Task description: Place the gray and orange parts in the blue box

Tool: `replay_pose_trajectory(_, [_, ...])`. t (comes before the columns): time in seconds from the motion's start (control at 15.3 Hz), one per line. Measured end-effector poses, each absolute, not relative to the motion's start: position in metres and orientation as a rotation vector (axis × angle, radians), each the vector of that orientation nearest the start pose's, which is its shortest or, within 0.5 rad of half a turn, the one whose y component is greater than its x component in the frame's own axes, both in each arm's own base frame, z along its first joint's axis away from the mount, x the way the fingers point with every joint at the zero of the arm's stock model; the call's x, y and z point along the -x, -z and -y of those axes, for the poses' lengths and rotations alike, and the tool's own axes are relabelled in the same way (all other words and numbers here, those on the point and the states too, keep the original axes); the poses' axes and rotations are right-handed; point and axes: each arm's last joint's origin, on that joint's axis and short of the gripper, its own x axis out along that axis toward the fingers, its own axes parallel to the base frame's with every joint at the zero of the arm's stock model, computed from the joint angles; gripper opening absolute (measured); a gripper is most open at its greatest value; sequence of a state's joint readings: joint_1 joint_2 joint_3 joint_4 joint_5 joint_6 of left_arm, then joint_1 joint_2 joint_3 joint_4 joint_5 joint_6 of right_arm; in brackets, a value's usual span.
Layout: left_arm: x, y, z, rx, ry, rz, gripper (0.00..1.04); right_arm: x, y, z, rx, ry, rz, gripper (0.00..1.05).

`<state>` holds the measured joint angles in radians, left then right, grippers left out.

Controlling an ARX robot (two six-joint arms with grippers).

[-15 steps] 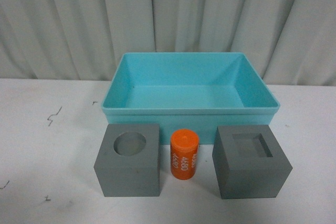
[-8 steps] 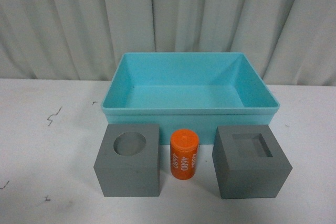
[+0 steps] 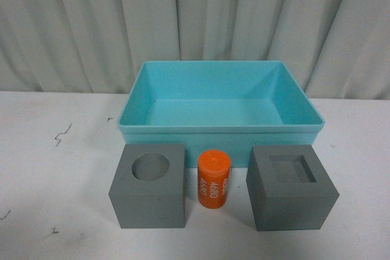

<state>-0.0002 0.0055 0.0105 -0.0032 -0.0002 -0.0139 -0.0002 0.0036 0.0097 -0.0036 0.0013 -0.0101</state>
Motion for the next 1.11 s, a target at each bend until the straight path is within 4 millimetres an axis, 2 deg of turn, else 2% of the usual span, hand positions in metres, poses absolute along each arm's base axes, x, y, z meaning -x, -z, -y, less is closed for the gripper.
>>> replay_pose_trajectory(0.39, [-0.097, -0.166, 0.000, 0.014, 0.000, 0.002, 0.98, -0.097, -0.166, 0.000, 0.010, 0.002, 0.002, 0.98])
replay_pose_trajectory(0.46, [-0.097, -0.166, 0.000, 0.014, 0.000, 0.002, 0.98, -0.101, -0.166, -0.001, 0.021, 0.007, -0.027, 0.98])
replay_pose_trajectory(0.52, [-0.097, -0.166, 0.000, 0.014, 0.001, 0.002, 0.98, -0.110, -0.177, -0.003, 0.022, 0.001, -0.037, 0.98])
replay_pose_trajectory(0.65, [-0.097, -0.166, 0.000, 0.014, 0.000, 0.002, 0.98, -0.137, -0.216, -0.009, 0.012, -0.040, 0.022, 0.98])
replay_pose_trajectory(0.72, [-0.097, -0.166, 0.000, 0.014, 0.000, 0.002, 0.98, -0.159, -0.231, -0.013, -0.010, -0.056, 0.001, 0.98])
replay_pose_trajectory(0.79, [-0.097, -0.166, 0.000, 0.014, 0.000, 0.002, 0.98, -0.183, -0.238, -0.017, -0.034, -0.086, -0.089, 0.98])
replay_pose_trajectory(1.11, [-0.097, -0.166, 0.000, 0.014, 0.000, 0.002, 0.98, -0.291, -0.241, -0.033, -0.171, -0.203, -0.569, 0.98])
